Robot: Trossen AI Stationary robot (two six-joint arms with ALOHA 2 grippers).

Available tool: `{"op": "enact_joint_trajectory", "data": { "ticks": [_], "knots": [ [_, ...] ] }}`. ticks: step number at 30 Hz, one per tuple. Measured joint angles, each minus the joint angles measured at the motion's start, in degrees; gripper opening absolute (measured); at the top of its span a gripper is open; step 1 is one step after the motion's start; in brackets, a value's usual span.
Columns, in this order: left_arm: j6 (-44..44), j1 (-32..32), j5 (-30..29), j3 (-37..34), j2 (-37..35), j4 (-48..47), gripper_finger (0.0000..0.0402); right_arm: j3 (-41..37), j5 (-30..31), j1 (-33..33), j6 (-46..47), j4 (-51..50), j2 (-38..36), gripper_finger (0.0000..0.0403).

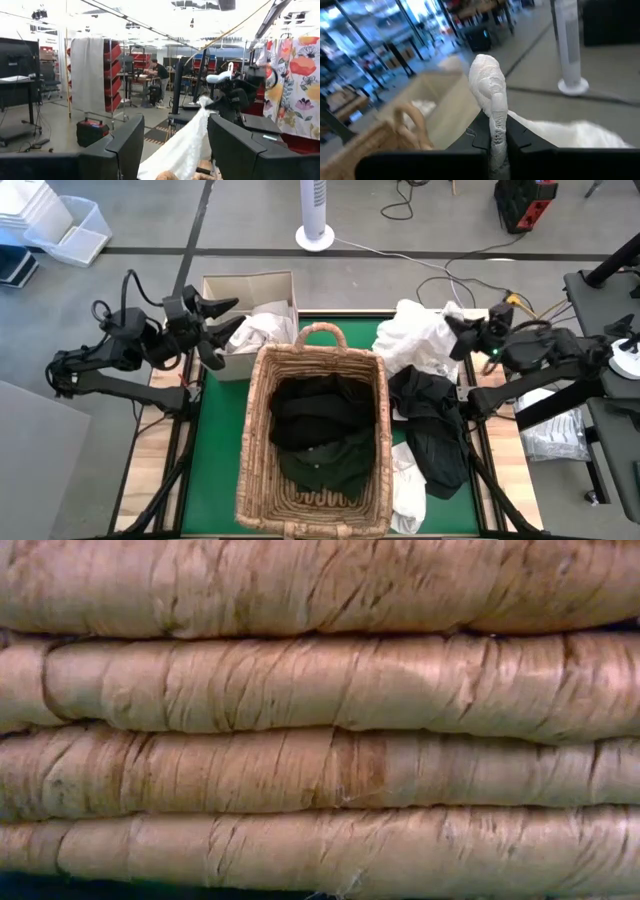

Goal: Pick & Place Cloths
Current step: Put the white shirt into the gray laundry organizer

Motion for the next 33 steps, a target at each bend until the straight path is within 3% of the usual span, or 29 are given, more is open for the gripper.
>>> {"op": "enact_joint_trajectory", "data": {
  "ticks": [18,23,33],
  "knots": [
    [1.5,0.0,2.2,1.4,4.5,9.7,0.0196,9.8,1.6,-0.5,-39.3,30.2,3.9,0.0009],
    [3.5,0.0,2.3,9.9,10.2,3.6,0.0196,13.6,0.0,-0.5,-47.2,35.6,6.7,0.0009],
    [9.0,0.5,4.7,34.3,24.7,-18.1,0.0196,25.6,-6.5,-0.5,-57.8,38.2,15.3,0.0009]
  ]
}}
